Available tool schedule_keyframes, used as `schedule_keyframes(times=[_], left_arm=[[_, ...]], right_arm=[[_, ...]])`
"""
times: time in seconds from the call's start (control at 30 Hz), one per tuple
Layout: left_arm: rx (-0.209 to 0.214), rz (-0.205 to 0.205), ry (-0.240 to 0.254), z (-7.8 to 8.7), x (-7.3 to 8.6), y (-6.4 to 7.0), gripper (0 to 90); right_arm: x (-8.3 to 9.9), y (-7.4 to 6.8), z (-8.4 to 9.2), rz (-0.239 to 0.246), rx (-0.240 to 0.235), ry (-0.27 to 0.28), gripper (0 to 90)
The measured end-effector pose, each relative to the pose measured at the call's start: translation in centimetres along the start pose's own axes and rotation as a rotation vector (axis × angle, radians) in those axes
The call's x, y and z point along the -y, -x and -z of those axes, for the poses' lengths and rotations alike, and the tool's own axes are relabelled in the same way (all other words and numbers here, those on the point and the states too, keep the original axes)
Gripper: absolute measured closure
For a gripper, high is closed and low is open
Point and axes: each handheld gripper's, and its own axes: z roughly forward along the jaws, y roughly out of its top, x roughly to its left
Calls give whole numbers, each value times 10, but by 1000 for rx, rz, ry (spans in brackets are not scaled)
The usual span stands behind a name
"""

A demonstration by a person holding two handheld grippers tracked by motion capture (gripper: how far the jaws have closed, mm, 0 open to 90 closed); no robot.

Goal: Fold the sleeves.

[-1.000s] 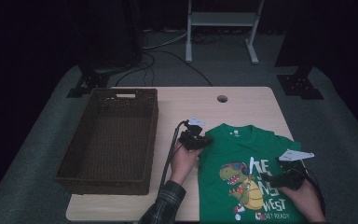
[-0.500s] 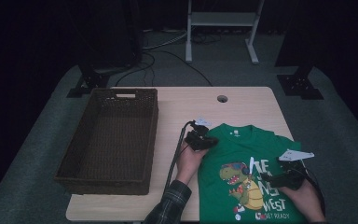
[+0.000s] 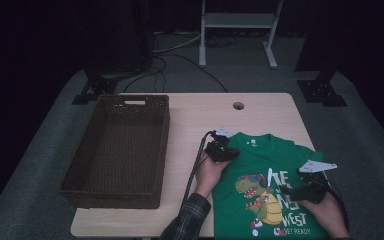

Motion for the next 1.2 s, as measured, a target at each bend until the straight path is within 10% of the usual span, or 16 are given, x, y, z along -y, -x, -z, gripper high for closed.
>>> schedule_keyframes(times=[0.6,0.93,1.2], left_arm=[[-13,-12,29,6,0,5,619],[-94,-89,40,6,8,21,186],[-118,-128,14,-4,16,37,13]], right_arm=[[0,0,0,0,0,0,0],[0,0,0,0,0,0,0],[0,0,0,1,0,0,0]])
